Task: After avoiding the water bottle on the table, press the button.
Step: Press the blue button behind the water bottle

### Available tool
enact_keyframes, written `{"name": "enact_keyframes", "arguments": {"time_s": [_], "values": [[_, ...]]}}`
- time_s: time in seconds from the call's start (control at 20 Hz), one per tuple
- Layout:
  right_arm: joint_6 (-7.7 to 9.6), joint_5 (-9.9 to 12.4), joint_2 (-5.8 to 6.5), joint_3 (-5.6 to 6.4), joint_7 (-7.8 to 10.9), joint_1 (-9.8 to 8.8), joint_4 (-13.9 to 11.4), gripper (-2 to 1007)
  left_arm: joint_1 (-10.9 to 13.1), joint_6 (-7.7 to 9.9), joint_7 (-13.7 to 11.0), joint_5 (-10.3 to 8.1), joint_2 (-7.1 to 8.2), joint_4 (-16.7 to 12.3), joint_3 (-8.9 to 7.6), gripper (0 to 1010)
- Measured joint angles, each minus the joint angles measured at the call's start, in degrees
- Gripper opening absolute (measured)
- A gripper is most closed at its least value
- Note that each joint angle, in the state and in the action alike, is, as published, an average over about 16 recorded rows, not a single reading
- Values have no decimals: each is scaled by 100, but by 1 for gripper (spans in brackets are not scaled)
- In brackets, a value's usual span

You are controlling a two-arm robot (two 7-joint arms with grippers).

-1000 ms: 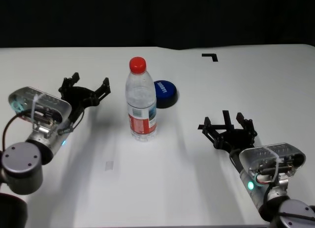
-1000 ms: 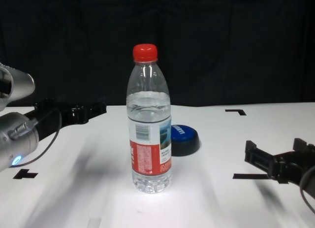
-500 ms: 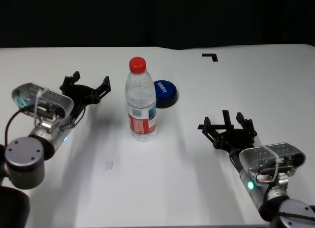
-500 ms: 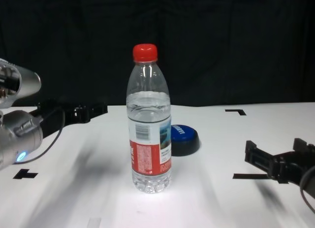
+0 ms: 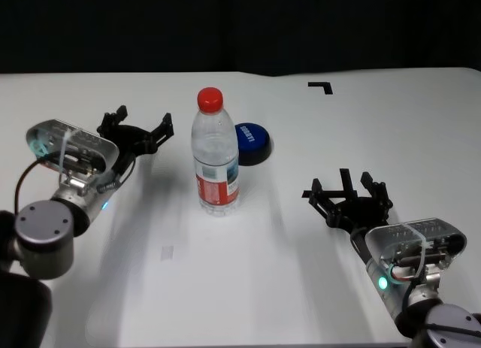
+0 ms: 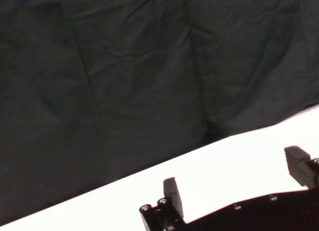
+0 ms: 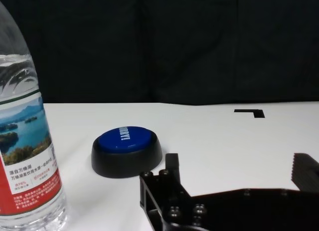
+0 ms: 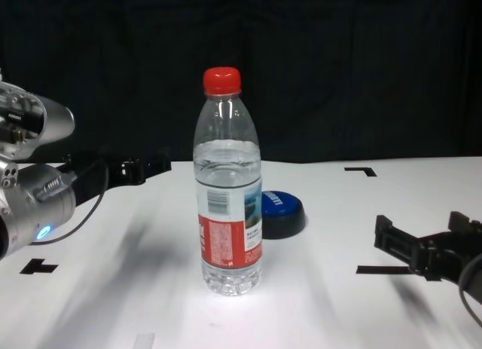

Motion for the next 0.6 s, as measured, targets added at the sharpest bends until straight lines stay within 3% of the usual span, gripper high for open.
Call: {"name": "enact_keyframes", "arguments": {"time_s": [0.6], "values": [[0,0,0,0,0,0,0,1003,-271,-4,15,71,-66,326,73,1003]]}}
